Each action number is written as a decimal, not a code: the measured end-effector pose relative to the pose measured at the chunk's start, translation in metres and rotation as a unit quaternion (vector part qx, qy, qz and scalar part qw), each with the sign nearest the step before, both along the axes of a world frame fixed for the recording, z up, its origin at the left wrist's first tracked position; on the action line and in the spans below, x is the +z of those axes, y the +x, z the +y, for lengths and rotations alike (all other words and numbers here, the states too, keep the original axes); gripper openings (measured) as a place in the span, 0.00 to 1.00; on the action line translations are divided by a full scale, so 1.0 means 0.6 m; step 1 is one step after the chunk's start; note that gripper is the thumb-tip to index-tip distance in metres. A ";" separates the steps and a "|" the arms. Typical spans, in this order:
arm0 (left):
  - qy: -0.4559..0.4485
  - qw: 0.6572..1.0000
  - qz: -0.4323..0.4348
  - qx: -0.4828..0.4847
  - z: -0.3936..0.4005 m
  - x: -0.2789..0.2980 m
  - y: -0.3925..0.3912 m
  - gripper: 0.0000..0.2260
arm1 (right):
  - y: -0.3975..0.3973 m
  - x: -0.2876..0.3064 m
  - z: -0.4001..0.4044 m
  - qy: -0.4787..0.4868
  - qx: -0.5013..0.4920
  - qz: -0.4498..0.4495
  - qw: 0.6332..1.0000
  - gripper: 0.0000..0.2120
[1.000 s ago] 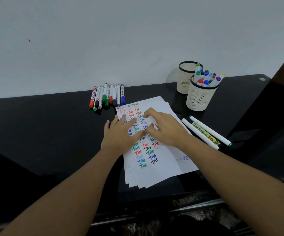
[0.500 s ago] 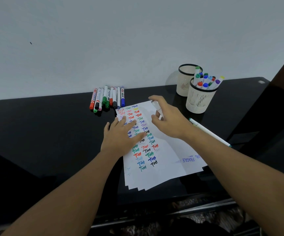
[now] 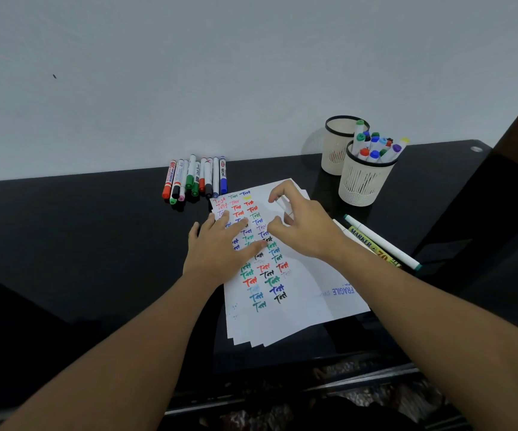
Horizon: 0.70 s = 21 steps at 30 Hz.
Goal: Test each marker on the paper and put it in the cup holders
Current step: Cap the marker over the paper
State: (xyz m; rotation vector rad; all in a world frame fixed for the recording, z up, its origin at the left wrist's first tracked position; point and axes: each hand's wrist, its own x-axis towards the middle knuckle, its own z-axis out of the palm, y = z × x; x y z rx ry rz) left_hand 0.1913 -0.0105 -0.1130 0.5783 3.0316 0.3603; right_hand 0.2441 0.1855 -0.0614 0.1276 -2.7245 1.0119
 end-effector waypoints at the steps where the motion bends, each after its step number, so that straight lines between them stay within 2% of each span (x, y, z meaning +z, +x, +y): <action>1: 0.000 1.000 -0.001 0.000 0.000 0.000 0.000 0.41 | 0.000 0.001 0.000 -0.001 -0.003 -0.005 1.000 0.15; 5: 0.003 1.000 0.001 -0.001 0.000 0.001 0.000 0.41 | 0.007 0.012 0.005 -0.047 -0.008 -0.007 0.999 0.16; 7: 0.006 1.000 0.000 -0.001 -0.001 0.001 0.000 0.41 | 0.003 0.022 0.010 -0.109 -0.003 -0.016 0.994 0.21; 10: 0.000 1.000 -0.003 -0.002 -0.001 0.002 -0.002 0.40 | -0.010 0.034 0.013 -0.112 0.004 -0.050 0.992 0.31; 14: 0.005 1.000 -0.005 -0.002 -0.002 0.002 -0.002 0.40 | -0.020 0.046 0.018 -0.112 -0.050 -0.069 0.990 0.18; 17: 0.002 1.000 -0.007 -0.003 -0.002 0.003 -0.002 0.41 | -0.025 0.052 0.021 -0.164 -0.093 -0.096 0.977 0.16; 19: 0.000 1.000 -0.009 -0.002 -0.001 0.005 -0.001 0.41 | -0.030 0.057 0.022 -0.252 -0.119 -0.136 0.951 0.14; 21: 0.001 1.000 -0.009 -0.001 -0.001 0.006 0.000 0.40 | -0.033 0.058 0.025 -0.353 -0.105 -0.189 0.910 0.18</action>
